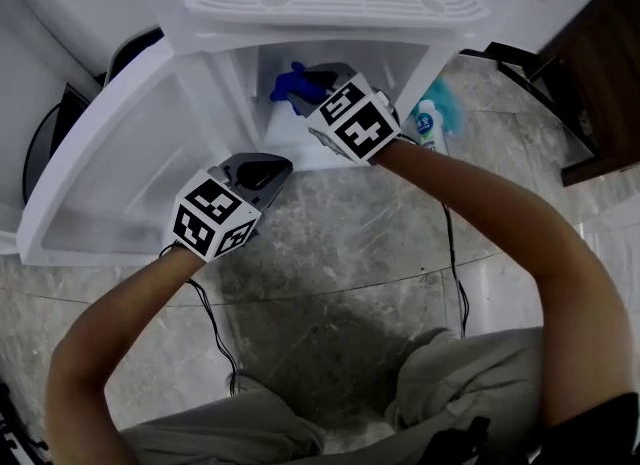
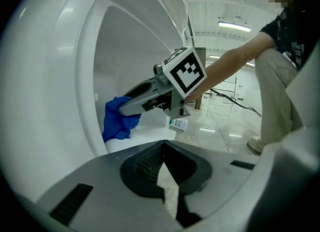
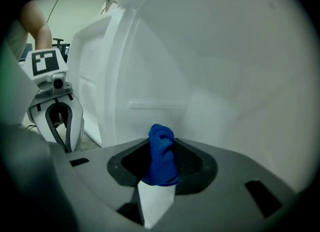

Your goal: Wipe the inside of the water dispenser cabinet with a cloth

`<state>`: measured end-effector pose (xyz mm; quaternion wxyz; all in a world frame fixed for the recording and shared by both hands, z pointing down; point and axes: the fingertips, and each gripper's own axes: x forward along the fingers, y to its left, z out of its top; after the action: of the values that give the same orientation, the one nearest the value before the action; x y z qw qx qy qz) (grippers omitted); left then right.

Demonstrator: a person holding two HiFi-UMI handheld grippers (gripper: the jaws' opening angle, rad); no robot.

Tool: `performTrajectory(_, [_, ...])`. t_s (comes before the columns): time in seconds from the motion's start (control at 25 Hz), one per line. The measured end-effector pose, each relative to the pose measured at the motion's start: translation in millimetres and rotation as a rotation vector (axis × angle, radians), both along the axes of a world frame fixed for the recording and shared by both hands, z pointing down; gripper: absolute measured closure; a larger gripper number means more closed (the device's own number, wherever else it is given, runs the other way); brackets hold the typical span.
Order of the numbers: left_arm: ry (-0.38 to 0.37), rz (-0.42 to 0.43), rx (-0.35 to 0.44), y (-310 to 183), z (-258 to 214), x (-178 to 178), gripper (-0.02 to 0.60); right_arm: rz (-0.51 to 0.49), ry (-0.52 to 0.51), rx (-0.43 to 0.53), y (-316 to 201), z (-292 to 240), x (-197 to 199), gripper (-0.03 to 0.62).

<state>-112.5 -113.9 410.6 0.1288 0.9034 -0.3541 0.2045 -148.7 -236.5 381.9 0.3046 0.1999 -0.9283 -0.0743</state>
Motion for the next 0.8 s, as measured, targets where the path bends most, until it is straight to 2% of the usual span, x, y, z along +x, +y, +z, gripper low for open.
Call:
performTrajectory(0.08, [0.014,0.000,-0.010,2.2,3.7,-3.6,0.574,-0.037,0.055,0.012,2.1,21.5,-10.3,0.476])
performTrajectory(0.36, [0.053,-0.046,-0.032,2.1,12.2,-33.0,0.574,-0.176,0.277,0.158,-2.6,81.9,-45.9,0.476])
performTrajectory(0.52, [0.075,-0.075,-0.046,3.0,15.1,-43.0,0.574,-0.173,0.336,0.208,-22.1,96.0,-60.5,0.476])
performTrajectory(0.64, [0.082,-0.064,-0.058,9.7,17.8,-41.1,0.574,-0.168,0.364,0.238,-37.1,98.8,-66.5,0.476])
performTrajectory(0.8, [0.097,-0.062,-0.063,11.1,16.2,-41.6,0.574,-0.182,0.370,0.237,-36.8,97.5,-67.7,0.476])
